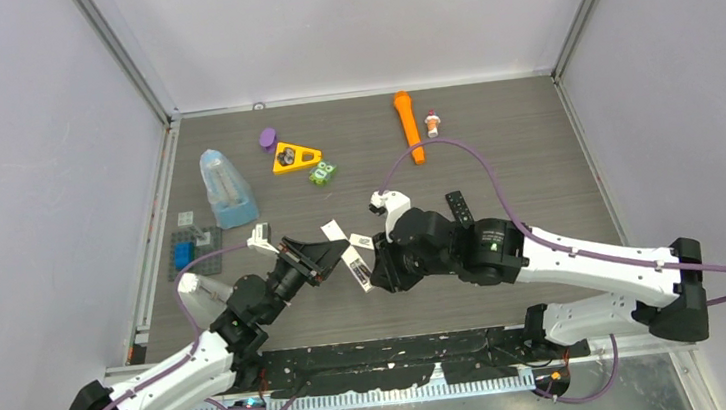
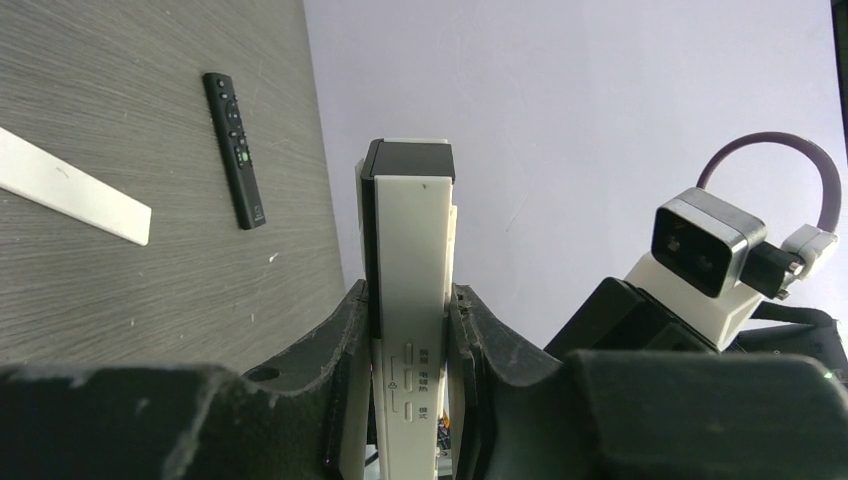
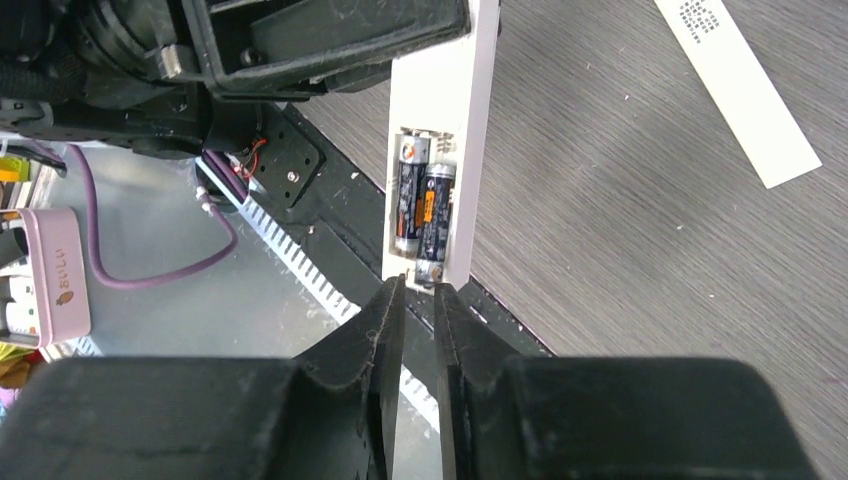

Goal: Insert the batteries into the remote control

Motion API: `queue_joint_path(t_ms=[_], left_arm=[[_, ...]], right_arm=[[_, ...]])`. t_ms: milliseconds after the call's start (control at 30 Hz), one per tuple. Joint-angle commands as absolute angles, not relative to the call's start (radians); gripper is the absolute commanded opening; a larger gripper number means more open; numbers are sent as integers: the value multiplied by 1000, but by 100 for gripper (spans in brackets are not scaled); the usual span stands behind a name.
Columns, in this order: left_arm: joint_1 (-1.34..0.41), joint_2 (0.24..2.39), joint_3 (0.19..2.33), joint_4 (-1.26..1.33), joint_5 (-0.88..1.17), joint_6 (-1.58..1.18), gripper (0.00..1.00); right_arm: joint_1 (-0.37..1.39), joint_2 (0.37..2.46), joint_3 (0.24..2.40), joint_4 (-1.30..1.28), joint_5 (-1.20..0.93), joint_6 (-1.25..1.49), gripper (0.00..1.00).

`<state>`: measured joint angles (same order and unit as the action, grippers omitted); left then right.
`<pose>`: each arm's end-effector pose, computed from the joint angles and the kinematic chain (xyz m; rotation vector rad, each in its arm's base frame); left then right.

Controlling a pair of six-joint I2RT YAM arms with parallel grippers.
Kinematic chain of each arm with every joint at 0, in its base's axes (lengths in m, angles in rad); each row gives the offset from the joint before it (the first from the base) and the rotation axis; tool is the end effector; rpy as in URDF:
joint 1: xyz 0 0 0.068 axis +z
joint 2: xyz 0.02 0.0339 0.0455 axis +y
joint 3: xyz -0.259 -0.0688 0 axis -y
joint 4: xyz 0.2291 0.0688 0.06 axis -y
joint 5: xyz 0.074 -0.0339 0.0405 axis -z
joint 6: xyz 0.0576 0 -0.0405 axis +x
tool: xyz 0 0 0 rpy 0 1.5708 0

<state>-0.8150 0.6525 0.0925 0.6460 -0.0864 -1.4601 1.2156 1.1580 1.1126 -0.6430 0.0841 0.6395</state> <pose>0.1210 -0.1211 0.2112 -0.6372 1.6446 -1.7108 0.0912 0.2319 0.3168 -0.6400 2.3288 0.8515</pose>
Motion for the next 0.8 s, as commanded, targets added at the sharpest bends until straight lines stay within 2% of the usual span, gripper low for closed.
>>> queue_joint_path(t_ms=[0, 767], left_arm=[[-811, 635, 94, 696, -107, -1470, 0], [-811, 651, 88, 725, -86, -1472, 0]], right_arm=[[1218, 1188, 1122, -589, 127, 653, 21], [1211, 1243, 1146, -555, 165, 664, 7]])
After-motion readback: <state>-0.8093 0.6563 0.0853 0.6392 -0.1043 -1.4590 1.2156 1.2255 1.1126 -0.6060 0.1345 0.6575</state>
